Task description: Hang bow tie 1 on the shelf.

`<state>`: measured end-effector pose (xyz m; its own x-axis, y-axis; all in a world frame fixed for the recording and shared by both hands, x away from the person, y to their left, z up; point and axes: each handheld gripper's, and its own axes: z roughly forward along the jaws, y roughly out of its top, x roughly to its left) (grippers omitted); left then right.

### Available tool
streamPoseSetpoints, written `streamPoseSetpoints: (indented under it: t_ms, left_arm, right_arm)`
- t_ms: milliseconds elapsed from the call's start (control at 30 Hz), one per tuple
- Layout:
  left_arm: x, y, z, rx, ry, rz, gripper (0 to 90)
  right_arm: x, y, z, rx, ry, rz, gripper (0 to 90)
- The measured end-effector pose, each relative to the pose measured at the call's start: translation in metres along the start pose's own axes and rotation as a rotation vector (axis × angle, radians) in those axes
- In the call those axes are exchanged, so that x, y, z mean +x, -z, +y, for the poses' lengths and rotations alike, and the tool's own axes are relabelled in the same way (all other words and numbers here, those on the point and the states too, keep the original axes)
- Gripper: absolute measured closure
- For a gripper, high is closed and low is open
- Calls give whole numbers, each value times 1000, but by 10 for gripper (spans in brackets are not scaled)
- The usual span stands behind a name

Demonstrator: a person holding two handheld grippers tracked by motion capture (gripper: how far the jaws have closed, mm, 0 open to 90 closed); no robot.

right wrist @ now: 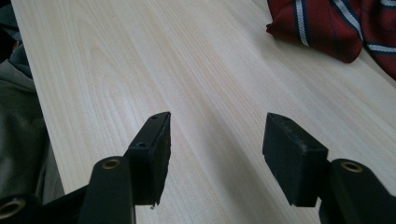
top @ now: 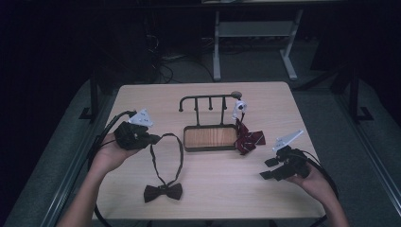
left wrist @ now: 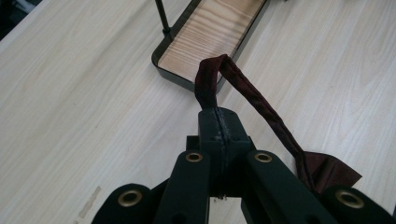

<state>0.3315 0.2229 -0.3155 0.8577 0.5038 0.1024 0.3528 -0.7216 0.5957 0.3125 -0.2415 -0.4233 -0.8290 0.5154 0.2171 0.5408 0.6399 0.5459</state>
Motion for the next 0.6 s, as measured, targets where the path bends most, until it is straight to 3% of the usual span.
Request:
streamPoseSetpoints:
  t_ms: [600]
  left_arm:
    - [-2, 10, 19, -6, -45, -34, 900]
  right_arm:
    - [-2, -2, 0, 0, 10, -2, 420]
